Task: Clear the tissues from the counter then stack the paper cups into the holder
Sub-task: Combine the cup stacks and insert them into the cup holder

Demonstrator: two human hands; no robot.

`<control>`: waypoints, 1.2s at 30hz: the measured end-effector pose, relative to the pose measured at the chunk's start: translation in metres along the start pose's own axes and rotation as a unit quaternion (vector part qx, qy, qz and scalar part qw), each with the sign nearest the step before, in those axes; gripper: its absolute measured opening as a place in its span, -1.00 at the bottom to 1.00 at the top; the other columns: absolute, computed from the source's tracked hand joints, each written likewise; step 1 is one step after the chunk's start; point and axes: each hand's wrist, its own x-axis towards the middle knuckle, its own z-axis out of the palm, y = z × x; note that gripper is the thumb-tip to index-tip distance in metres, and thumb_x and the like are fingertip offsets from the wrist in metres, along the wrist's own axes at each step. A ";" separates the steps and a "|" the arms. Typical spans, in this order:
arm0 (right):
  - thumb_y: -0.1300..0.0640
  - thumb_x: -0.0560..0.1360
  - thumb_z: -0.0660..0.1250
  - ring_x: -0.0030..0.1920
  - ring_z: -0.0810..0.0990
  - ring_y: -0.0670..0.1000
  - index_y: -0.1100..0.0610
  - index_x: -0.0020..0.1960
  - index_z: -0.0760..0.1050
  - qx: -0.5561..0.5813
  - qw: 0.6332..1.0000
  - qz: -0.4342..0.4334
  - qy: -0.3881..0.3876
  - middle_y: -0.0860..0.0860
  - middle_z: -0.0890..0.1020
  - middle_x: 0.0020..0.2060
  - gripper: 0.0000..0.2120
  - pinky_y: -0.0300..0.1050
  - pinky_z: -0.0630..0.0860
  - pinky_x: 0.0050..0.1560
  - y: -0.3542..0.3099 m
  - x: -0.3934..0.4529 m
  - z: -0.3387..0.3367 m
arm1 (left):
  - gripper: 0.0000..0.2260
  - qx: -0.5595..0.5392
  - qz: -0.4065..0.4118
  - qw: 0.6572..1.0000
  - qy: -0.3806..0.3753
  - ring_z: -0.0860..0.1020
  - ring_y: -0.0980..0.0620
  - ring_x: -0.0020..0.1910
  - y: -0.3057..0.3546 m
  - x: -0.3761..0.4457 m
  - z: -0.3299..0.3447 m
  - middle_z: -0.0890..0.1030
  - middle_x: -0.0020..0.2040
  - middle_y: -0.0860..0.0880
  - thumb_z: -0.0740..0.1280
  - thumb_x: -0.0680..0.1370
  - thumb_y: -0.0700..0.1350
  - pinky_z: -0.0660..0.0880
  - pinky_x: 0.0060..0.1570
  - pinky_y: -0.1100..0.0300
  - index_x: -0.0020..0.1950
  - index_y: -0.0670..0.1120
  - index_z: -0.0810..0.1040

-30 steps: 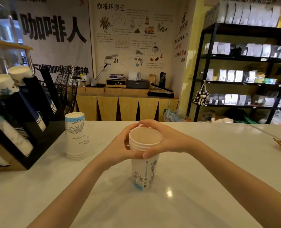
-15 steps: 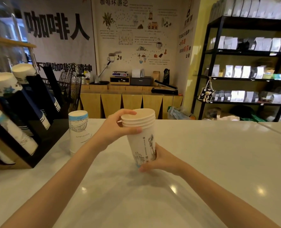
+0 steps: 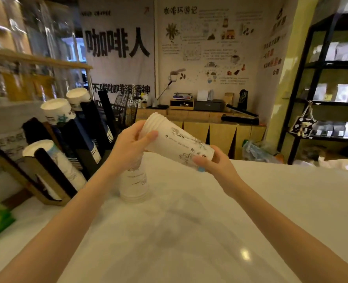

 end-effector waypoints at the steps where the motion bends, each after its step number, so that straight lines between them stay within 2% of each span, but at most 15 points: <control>1: -0.11 0.18 0.48 -0.03 0.63 -0.15 -0.03 0.07 0.41 0.006 1.000 -0.020 0.014 -0.09 0.62 0.02 -0.48 -0.29 0.56 -0.16 -0.006 0.007 0.002 | -0.73 0.009 -0.002 1.000 0.022 0.52 0.17 -0.05 -0.003 0.001 -0.004 0.54 -0.03 0.11 0.27 0.50 -0.07 0.48 -0.16 0.34 0.19 -0.01 0.43; 5: -0.16 0.22 0.44 -0.03 0.62 -0.19 -0.10 0.06 0.37 -0.012 0.993 -0.105 0.053 -0.15 0.61 -0.01 -0.53 -0.32 0.56 -0.19 -0.036 0.040 0.019 | -0.63 0.032 -0.022 0.997 0.071 0.53 0.07 0.05 -0.013 0.002 -0.017 0.55 0.13 0.00 0.29 0.49 -0.07 0.54 -0.04 0.13 0.30 -0.03 0.38; 9: -0.10 0.30 0.43 -0.01 0.61 -0.10 -0.05 0.14 0.35 -0.038 0.984 -0.168 0.056 -0.09 0.56 0.02 -0.51 -0.24 0.60 -0.19 -0.064 0.073 0.040 | -0.75 0.045 -0.079 0.991 0.095 0.57 0.21 -0.11 -0.021 0.000 -0.027 0.61 -0.11 0.13 0.34 0.44 -0.01 0.56 -0.14 0.19 0.11 0.03 0.54; 11: -0.11 0.30 0.43 0.03 0.60 -0.03 0.00 0.19 0.33 -0.045 0.981 -0.183 0.040 -0.04 0.54 0.06 -0.46 -0.14 0.62 -0.13 -0.073 0.088 0.049 | -0.90 0.047 -0.118 0.989 0.079 0.60 0.19 -0.18 -0.025 -0.002 -0.031 0.66 -0.21 0.12 0.36 0.42 0.03 0.58 -0.06 0.08 -0.07 0.14 0.57; 12: -0.12 0.29 0.43 0.04 0.59 -0.01 0.02 0.21 0.32 -0.049 0.981 -0.185 0.030 -0.02 0.53 0.08 -0.43 -0.10 0.63 -0.11 -0.077 0.095 0.055 | -0.89 0.044 -0.143 0.986 0.069 0.61 0.15 -0.18 -0.028 -0.002 -0.032 0.68 -0.20 0.05 0.36 0.41 0.05 0.58 -0.02 0.01 -0.08 0.16 0.54; 14: -0.12 0.29 0.43 0.05 0.57 -0.01 0.01 0.24 0.30 -0.066 0.980 -0.185 0.011 -0.04 0.50 0.10 -0.40 -0.12 0.62 -0.10 -0.082 0.108 0.067 | -0.55 0.067 -0.187 0.978 0.057 0.59 0.04 -0.07 -0.034 -0.001 -0.037 0.66 -0.09 -0.10 0.38 0.35 0.13 0.55 0.04 -0.07 0.21 0.08 0.43; 16: -0.12 0.31 0.42 0.03 0.55 -0.05 0.01 0.25 0.28 -0.089 0.979 -0.184 -0.005 -0.07 0.47 0.07 -0.40 -0.20 0.60 -0.15 -0.084 0.119 0.079 | -0.26 0.105 -0.209 0.971 0.055 0.57 0.01 -0.03 -0.040 -0.001 -0.041 0.62 0.01 -0.09 0.40 0.29 0.20 0.57 0.00 0.00 0.39 0.02 0.23; 18: -0.10 0.32 0.43 0.05 0.55 -0.02 0.04 0.27 0.28 -0.097 0.979 -0.178 -0.028 -0.03 0.48 0.11 -0.39 -0.18 0.59 -0.12 -0.082 0.129 0.091 | -0.24 0.125 -0.208 0.969 0.047 0.54 0.11 -0.15 -0.048 -0.004 -0.043 0.59 -0.04 -0.01 0.39 0.25 0.24 0.55 -0.24 0.25 0.37 0.03 0.24; 20: -0.09 0.31 0.44 0.08 0.54 0.01 0.04 0.29 0.25 -0.098 0.979 -0.172 -0.051 -0.03 0.46 0.13 -0.36 -0.11 0.59 -0.06 -0.076 0.136 0.101 | -0.30 0.140 -0.210 0.967 0.026 0.49 0.26 -0.29 -0.057 -0.007 -0.044 0.53 -0.17 0.17 0.39 0.24 0.26 0.44 -0.49 0.44 0.31 0.07 0.32; 21: -0.09 0.30 0.44 0.08 0.54 0.01 0.02 0.31 0.23 -0.099 0.978 -0.171 -0.061 -0.03 0.45 0.13 -0.33 -0.09 0.59 -0.04 -0.071 0.138 0.107 | -0.33 0.140 -0.218 0.966 0.024 0.47 0.30 -0.32 -0.062 -0.009 -0.043 0.50 -0.20 0.25 0.40 0.24 0.27 0.39 -0.54 0.49 0.28 0.08 0.34; 23: -0.09 0.29 0.45 0.09 0.53 0.01 -0.01 0.35 0.17 -0.097 0.978 -0.167 -0.077 -0.03 0.44 0.16 -0.26 -0.12 0.57 -0.03 -0.060 0.140 0.116 | -0.31 0.131 -0.236 0.963 0.025 0.47 0.30 -0.31 -0.073 -0.013 -0.041 0.49 -0.22 0.26 0.40 0.21 0.30 0.36 -0.56 0.51 0.26 0.09 0.35; 27: -0.11 0.28 0.46 0.07 0.52 -0.02 -0.03 0.37 0.14 -0.091 0.981 -0.145 -0.093 -0.06 0.44 0.12 -0.22 -0.25 0.53 -0.12 -0.033 0.142 0.125 | -0.13 0.130 -0.274 0.953 0.014 0.46 0.26 -0.27 -0.095 -0.023 -0.035 0.48 -0.21 0.25 0.34 0.06 0.43 0.40 -0.48 0.43 0.29 0.10 0.31; 30: -0.12 0.27 0.45 0.04 0.52 -0.04 -0.04 0.36 0.14 -0.106 0.981 -0.128 -0.098 -0.07 0.43 0.09 -0.23 -0.31 0.49 -0.16 -0.014 0.142 0.128 | -0.07 0.127 -0.297 0.946 0.001 0.48 0.19 -0.16 -0.112 -0.031 -0.029 0.51 -0.10 0.19 0.33 0.03 0.46 0.41 -0.32 0.37 0.32 0.08 0.29; 34: -0.12 0.28 0.46 0.02 0.50 -0.06 -0.04 0.37 0.13 -0.115 0.980 -0.116 -0.117 -0.07 0.42 0.06 -0.22 -0.28 0.48 -0.11 0.005 0.141 0.131 | -0.14 0.165 -0.299 0.940 -0.014 0.48 0.03 0.14 -0.132 -0.042 -0.021 0.51 0.23 0.04 0.32 0.15 0.42 0.42 -0.04 0.23 0.36 0.09 0.23; 36: -0.14 0.27 0.46 -0.05 0.49 -0.15 -0.07 0.36 0.13 -0.123 0.977 -0.117 -0.126 -0.12 0.41 0.01 -0.22 -0.34 0.45 -0.19 0.014 0.141 0.135 | -0.18 0.218 -0.295 0.930 -0.029 0.51 0.07 0.06 -0.138 -0.046 -0.021 0.54 0.18 0.06 0.28 0.17 0.45 0.45 -0.10 0.22 0.34 0.11 0.24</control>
